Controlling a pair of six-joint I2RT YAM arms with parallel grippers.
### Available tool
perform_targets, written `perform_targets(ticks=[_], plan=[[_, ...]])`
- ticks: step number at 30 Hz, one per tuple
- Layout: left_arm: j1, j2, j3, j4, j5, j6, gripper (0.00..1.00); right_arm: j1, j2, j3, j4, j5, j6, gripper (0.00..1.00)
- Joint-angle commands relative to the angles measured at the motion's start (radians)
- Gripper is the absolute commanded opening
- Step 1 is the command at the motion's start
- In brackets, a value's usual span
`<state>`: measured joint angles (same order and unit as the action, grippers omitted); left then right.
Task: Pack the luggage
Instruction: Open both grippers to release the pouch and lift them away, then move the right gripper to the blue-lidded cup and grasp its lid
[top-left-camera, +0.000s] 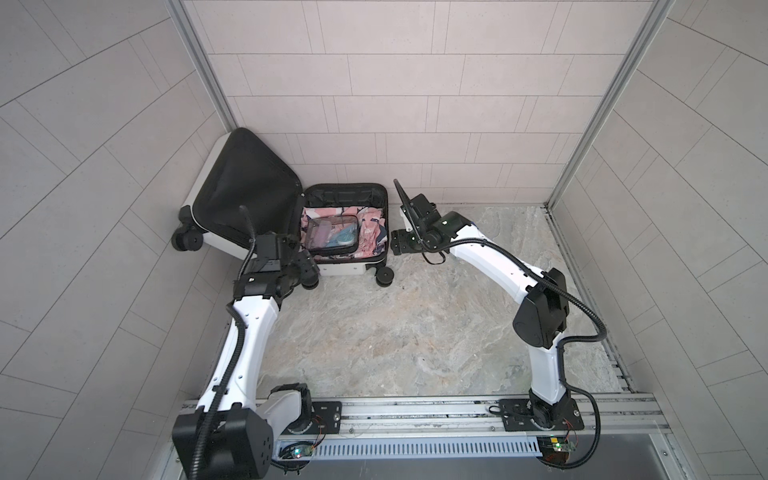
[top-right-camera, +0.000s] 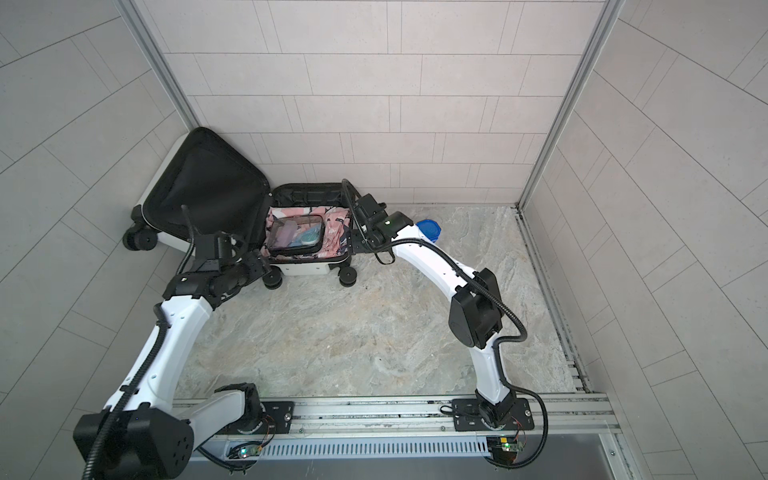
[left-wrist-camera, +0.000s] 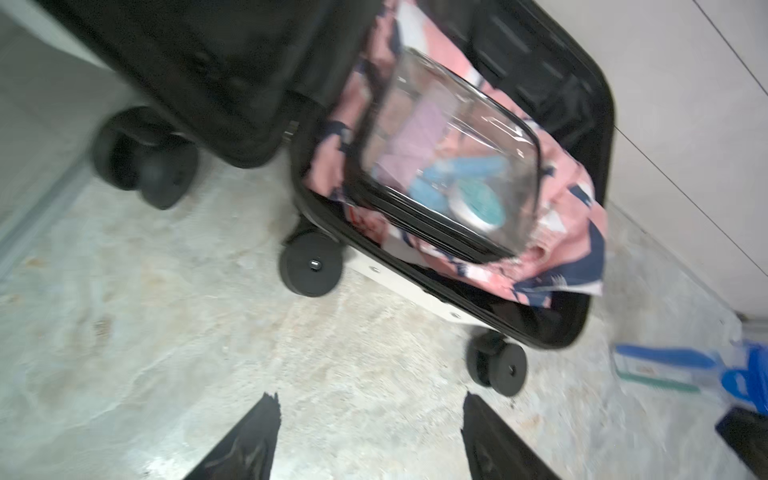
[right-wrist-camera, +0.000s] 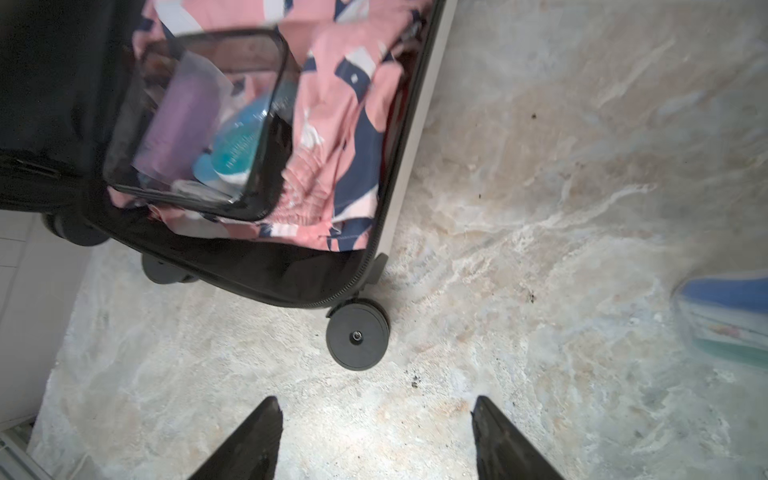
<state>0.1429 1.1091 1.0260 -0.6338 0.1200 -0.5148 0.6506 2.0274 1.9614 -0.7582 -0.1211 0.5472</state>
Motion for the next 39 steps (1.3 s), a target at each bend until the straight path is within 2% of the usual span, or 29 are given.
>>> perform_targets(ticks=[1, 4, 7, 9, 13, 20, 25, 26, 27, 32, 39], plan=[[0.101, -0.033, 0.023, 0.012, -0.054, -0.003, 0.76, 0.012, 0.033, 0.005, 0.060, -0.005, 0.021, 0.75], [0.152, 0.003, 0.053, 0.021, -0.019, 0.024, 0.77, 0.013, 0.071, 0.025, 0.066, -0.017, 0.033, 0.74], [0.151, 0.032, 0.069, 0.003, 0.056, 0.028, 0.75, 0.013, 0.080, 0.045, 0.045, 0.007, 0.023, 0.75], [0.113, 0.020, 0.041, -0.002, 0.085, 0.008, 0.74, 0.008, 0.061, 0.046, 0.010, 0.045, 0.000, 0.75], [-0.078, -0.040, -0.059, 0.041, 0.040, -0.047, 0.74, -0.016, -0.020, -0.003, -0.045, 0.136, -0.068, 0.78], [-0.505, -0.108, -0.215, 0.219, -0.071, -0.247, 0.74, -0.123, -0.199, -0.111, -0.122, 0.239, -0.171, 0.83], [-0.759, -0.012, -0.227, 0.349, -0.151, -0.303, 0.75, -0.232, -0.263, -0.161, -0.149, 0.249, -0.222, 0.90], [-0.792, 0.017, -0.225, 0.371, -0.156, -0.314, 0.76, -0.256, -0.266, -0.169, -0.155, 0.245, -0.231, 0.98], [-0.821, 0.048, -0.221, 0.394, -0.156, -0.322, 0.76, -0.278, -0.265, -0.174, -0.160, 0.234, -0.241, 0.99], [-0.897, 0.163, -0.182, 0.468, -0.146, -0.343, 0.76, -0.346, -0.220, -0.169, -0.180, 0.203, -0.315, 0.99], [-0.904, 0.211, -0.124, 0.446, -0.137, -0.332, 0.77, -0.351, -0.103, -0.098, -0.233, 0.211, -0.428, 1.00]])
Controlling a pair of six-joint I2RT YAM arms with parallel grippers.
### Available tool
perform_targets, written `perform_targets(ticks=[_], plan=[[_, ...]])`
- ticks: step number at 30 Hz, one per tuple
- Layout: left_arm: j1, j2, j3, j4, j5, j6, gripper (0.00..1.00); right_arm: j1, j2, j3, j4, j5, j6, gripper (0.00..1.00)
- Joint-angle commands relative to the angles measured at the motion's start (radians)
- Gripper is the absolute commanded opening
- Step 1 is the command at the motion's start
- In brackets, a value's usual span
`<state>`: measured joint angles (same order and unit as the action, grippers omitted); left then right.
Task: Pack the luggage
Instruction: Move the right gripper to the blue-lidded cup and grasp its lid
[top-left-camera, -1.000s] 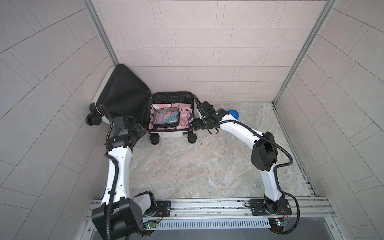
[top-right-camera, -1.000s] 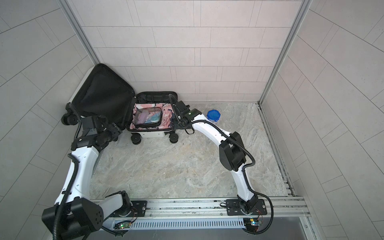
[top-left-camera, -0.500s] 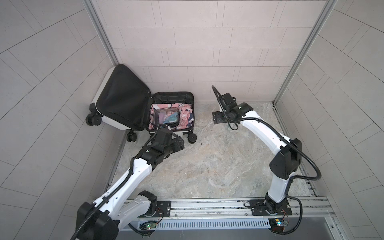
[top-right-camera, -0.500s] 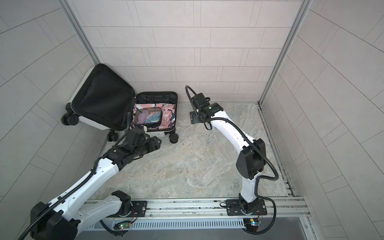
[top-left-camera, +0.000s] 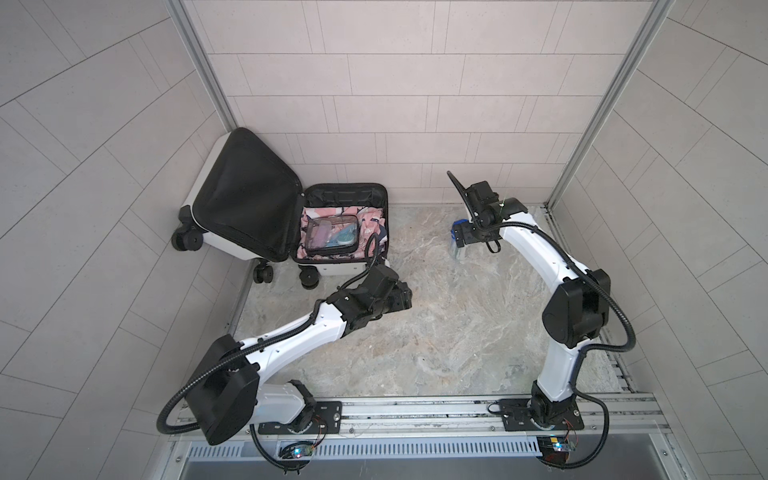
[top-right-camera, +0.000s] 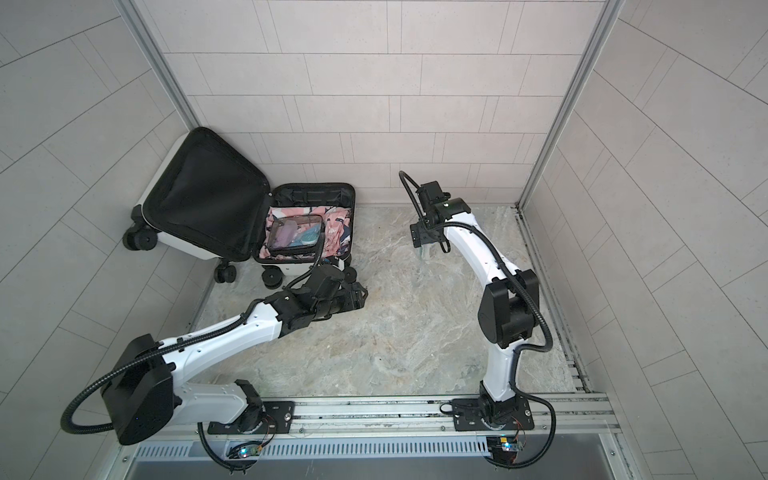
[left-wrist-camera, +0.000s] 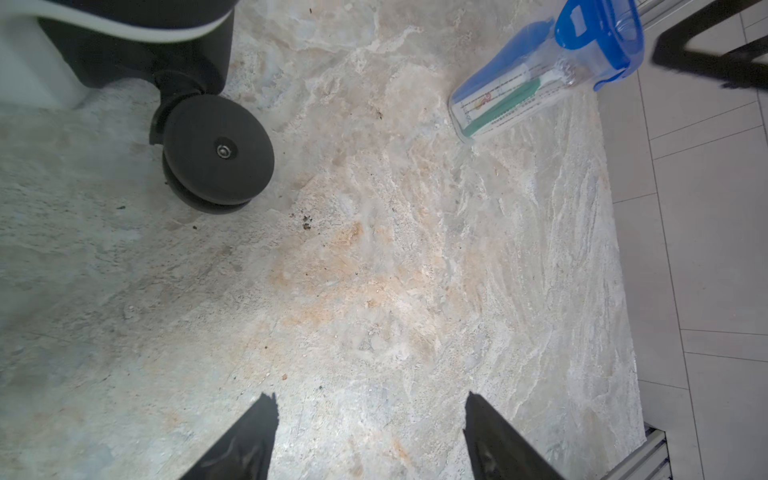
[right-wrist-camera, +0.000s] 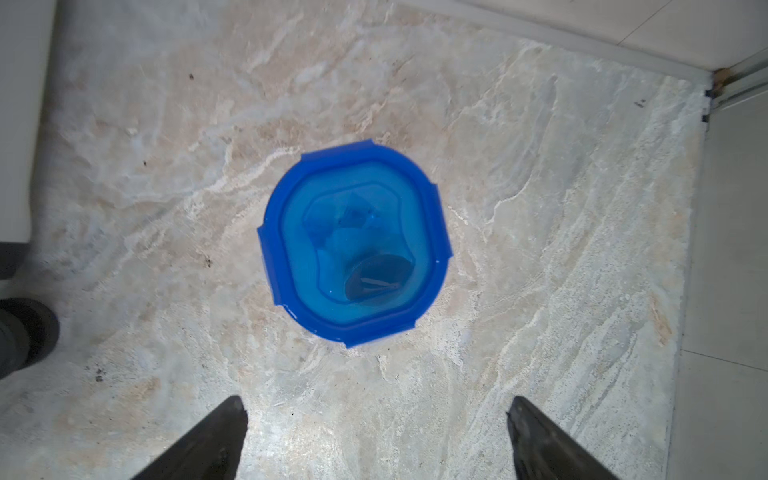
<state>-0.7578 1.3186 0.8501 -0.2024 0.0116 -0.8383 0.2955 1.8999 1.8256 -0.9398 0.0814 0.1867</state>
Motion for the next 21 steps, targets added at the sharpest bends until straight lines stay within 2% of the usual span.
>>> perform_targets(ticks=[1, 21], plan=[[-0.002, 0.003, 0.060, 0.001, -0.029, -0.005, 0.78, 0.004, 0.036, 0.047, -0.055, 0.011, -0.075, 0.99], [-0.001, 0.002, 0.049, -0.001, -0.048, -0.014, 0.78, -0.016, 0.270, 0.344, -0.165, 0.001, -0.103, 0.99]])
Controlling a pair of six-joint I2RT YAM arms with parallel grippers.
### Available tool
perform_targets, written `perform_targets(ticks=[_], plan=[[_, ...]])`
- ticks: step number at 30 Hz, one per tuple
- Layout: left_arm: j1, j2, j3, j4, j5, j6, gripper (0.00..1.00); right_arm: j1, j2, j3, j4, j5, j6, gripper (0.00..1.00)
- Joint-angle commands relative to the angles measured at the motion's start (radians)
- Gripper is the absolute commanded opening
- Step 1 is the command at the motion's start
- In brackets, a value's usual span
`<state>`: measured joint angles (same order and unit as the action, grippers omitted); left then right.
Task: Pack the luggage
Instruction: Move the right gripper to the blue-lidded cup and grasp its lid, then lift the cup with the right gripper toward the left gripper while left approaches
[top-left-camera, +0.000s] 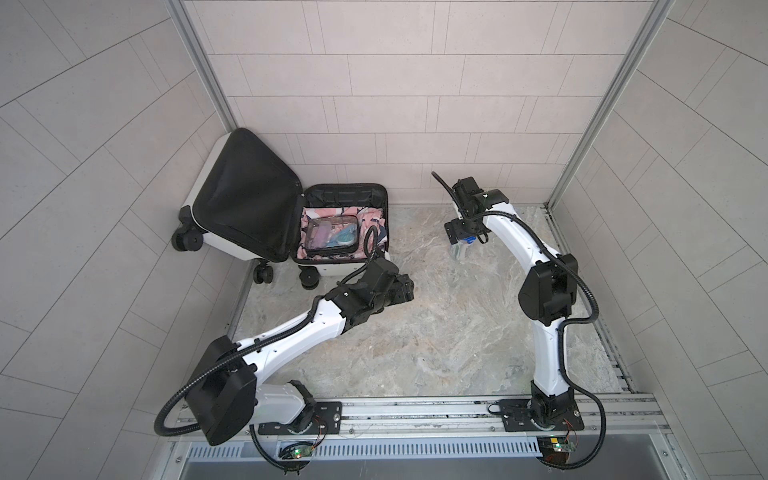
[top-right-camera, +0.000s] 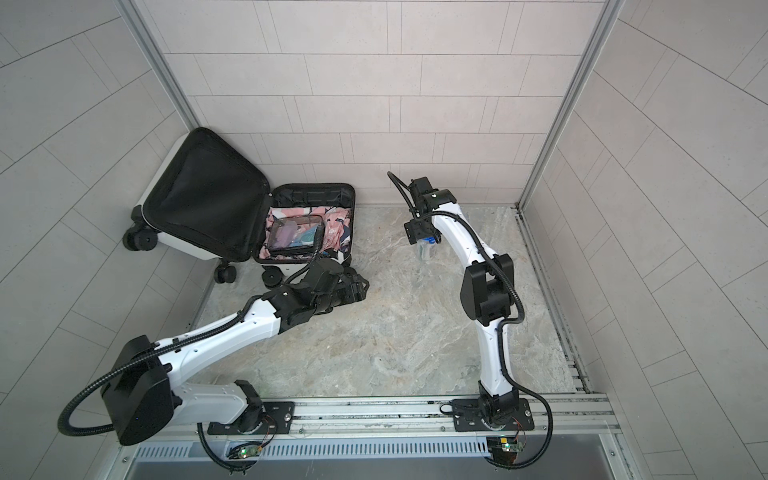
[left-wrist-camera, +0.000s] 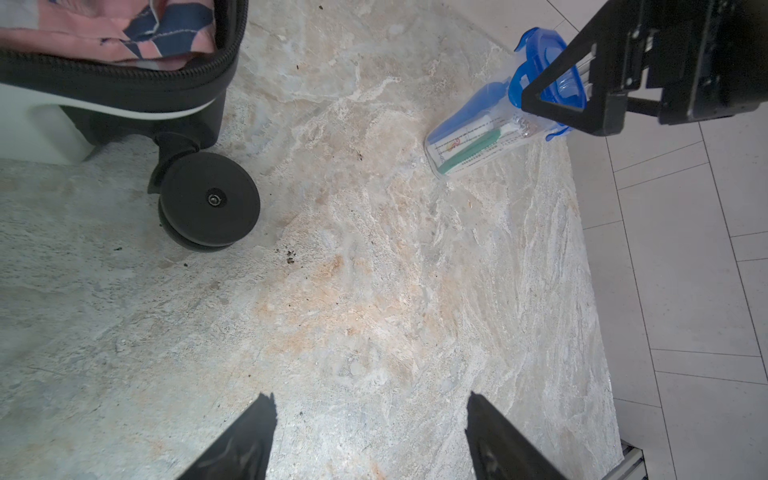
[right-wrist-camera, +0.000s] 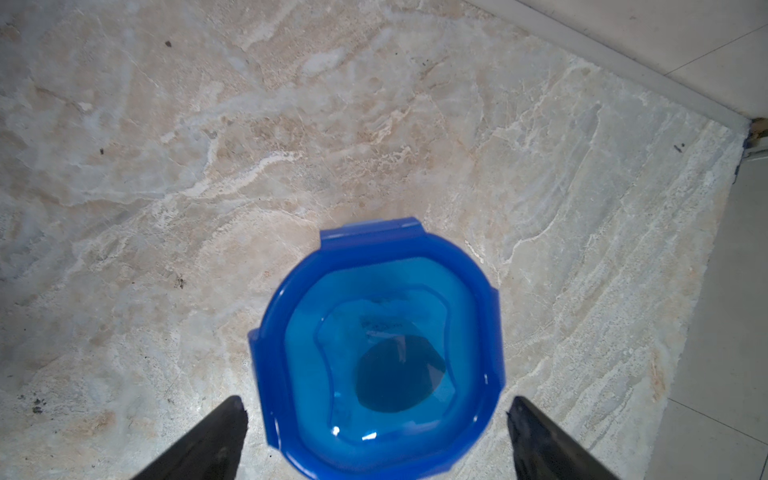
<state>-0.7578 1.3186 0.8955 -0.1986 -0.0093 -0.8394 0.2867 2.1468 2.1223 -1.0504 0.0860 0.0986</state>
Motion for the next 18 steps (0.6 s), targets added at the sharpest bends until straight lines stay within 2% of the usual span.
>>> perform_targets(ticks=[1, 18], plan=[[-0.001, 0.003, 0.005, -0.005, -0.027, -0.012, 0.78, -0.008, 0.035, 0.060, -0.059, -0.005, -0.012, 0.99], [-0.001, -0.016, 0.000, -0.024, -0.056, -0.007, 0.78, -0.014, 0.186, 0.218, -0.102, -0.024, -0.006, 0.99]])
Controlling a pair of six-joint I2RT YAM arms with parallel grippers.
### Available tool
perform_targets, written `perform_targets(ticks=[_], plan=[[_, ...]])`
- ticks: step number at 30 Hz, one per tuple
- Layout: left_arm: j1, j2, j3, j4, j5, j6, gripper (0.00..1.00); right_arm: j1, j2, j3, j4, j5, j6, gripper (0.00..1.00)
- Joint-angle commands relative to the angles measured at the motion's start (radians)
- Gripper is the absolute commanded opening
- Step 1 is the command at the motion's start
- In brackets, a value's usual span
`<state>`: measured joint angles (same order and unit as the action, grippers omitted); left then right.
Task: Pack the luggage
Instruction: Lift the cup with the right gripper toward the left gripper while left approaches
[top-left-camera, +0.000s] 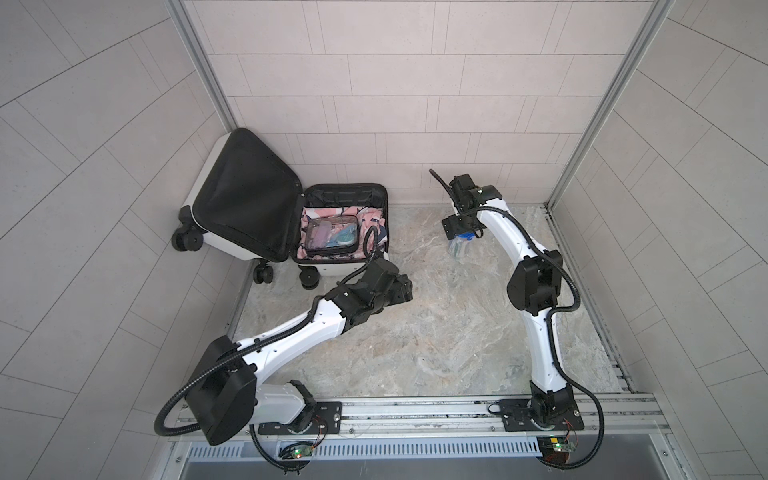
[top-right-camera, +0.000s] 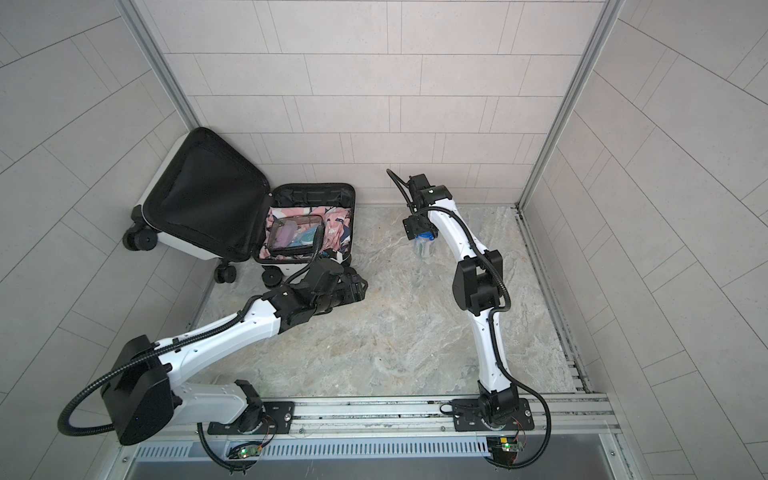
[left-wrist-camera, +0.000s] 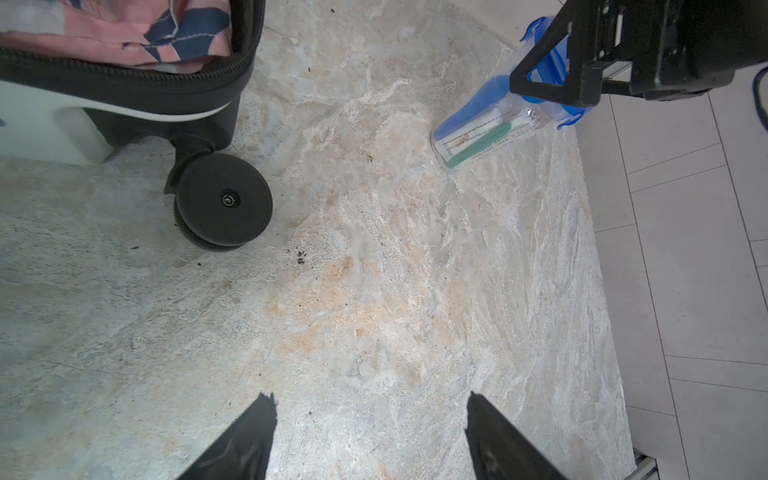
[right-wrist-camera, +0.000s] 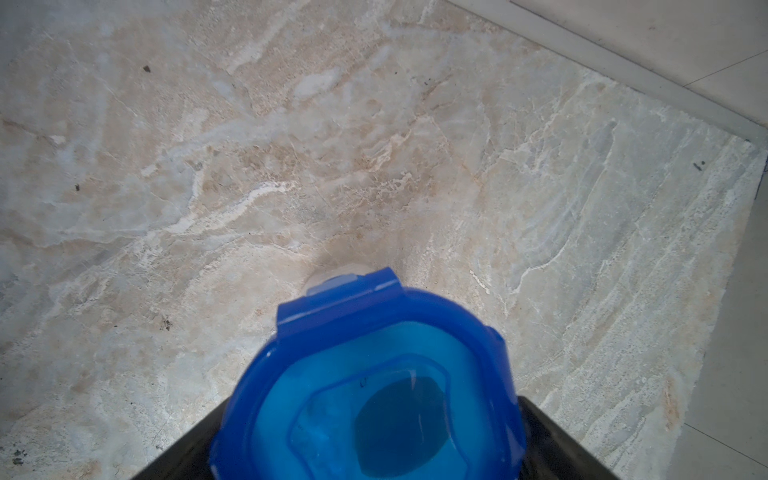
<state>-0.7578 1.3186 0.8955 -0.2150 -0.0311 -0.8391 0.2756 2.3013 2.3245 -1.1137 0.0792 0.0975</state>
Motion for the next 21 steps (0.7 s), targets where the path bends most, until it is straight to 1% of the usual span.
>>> perform_targets(ticks=[1, 7, 13, 16, 21], plan=[[-0.001, -0.015, 0.000, -0.006, -0.035, -0.008, 0.78, -0.003, 0.037, 0.019, -0.040, -0.016, -0.004, 1.00], [0.000, -0.016, 0.000, -0.001, -0.034, -0.008, 0.78, -0.003, 0.057, 0.024, -0.043, -0.013, 0.002, 1.00], [0.000, -0.046, -0.016, 0.022, -0.043, 0.020, 0.78, -0.003, 0.057, 0.023, -0.040, -0.030, 0.017, 0.95], [0.000, -0.088, -0.020, 0.025, -0.064, 0.055, 0.78, -0.003, 0.048, 0.013, -0.040, -0.040, 0.027, 0.93], [-0.001, -0.204, -0.041, 0.038, -0.102, 0.134, 0.78, -0.002, 0.006, -0.038, -0.012, -0.057, 0.049, 0.91]])
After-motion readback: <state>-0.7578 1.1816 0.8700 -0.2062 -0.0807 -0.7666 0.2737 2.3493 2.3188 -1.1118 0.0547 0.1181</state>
